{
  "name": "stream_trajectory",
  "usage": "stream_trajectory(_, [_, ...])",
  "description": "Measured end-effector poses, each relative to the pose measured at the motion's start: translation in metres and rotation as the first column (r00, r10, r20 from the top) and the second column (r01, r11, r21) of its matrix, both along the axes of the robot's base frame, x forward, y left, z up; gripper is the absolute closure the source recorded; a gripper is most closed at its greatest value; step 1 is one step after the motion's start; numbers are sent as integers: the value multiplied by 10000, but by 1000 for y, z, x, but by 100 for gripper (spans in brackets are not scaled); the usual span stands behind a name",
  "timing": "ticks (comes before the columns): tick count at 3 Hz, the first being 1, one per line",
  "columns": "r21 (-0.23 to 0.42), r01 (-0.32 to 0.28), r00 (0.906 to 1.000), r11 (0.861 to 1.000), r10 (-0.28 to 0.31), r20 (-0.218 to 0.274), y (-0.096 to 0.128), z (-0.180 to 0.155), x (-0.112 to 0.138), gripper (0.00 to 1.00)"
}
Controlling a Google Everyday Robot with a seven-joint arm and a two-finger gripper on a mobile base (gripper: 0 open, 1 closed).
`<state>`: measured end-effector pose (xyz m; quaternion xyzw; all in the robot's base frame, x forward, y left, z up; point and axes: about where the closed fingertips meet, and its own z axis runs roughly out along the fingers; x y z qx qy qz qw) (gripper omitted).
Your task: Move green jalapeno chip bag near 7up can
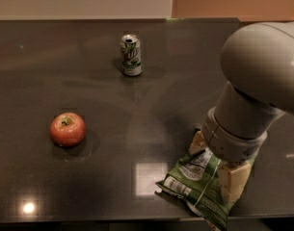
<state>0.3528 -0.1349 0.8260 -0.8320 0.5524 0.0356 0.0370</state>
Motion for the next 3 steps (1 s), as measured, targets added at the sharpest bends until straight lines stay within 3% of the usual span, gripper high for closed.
stream_trajectory(2, [6,150,9998,9999,-150,-126,-1,3,2,88])
stream_trajectory(3, [15,665,9978,9978,-665,61,-2,13,18,100])
